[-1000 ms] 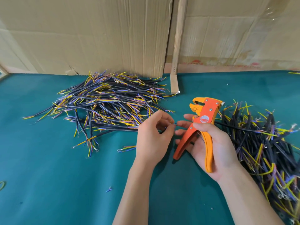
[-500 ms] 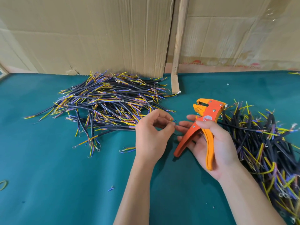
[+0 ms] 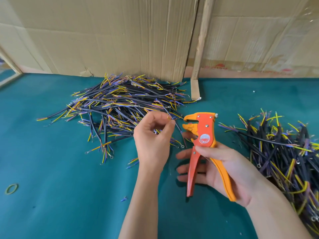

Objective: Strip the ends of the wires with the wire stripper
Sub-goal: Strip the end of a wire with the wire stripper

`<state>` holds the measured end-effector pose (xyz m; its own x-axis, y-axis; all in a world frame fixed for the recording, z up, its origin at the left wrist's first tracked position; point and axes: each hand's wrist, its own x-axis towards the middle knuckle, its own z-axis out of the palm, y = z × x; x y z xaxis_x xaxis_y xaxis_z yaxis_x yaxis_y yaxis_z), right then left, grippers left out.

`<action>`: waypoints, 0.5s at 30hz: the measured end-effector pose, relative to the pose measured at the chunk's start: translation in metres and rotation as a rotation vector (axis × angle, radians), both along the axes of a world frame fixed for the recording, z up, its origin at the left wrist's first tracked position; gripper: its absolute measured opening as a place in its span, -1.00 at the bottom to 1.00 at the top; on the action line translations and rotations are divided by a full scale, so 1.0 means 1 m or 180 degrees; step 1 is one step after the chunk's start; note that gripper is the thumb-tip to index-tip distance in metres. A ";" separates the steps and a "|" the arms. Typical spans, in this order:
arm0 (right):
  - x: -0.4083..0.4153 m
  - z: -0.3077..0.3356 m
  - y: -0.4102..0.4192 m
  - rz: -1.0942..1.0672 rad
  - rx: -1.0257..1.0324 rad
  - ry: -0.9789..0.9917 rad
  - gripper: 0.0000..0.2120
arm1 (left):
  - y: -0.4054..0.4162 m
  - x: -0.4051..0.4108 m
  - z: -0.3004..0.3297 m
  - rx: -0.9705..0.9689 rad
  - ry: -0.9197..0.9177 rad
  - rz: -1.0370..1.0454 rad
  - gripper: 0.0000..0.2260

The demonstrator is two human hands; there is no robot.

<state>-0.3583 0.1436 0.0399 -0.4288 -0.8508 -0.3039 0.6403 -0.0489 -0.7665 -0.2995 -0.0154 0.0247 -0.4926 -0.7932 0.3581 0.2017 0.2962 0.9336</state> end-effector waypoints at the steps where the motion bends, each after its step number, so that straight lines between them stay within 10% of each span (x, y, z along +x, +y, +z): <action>1: 0.000 0.002 -0.002 -0.0054 0.0028 0.0057 -0.62 | 0.000 0.000 0.001 -0.0059 -0.0011 -0.0026 -0.84; 15: 0.003 0.005 0.000 -0.0112 0.0077 0.0261 -0.68 | 0.006 0.002 0.005 -0.0535 -0.0426 -0.0228 -0.84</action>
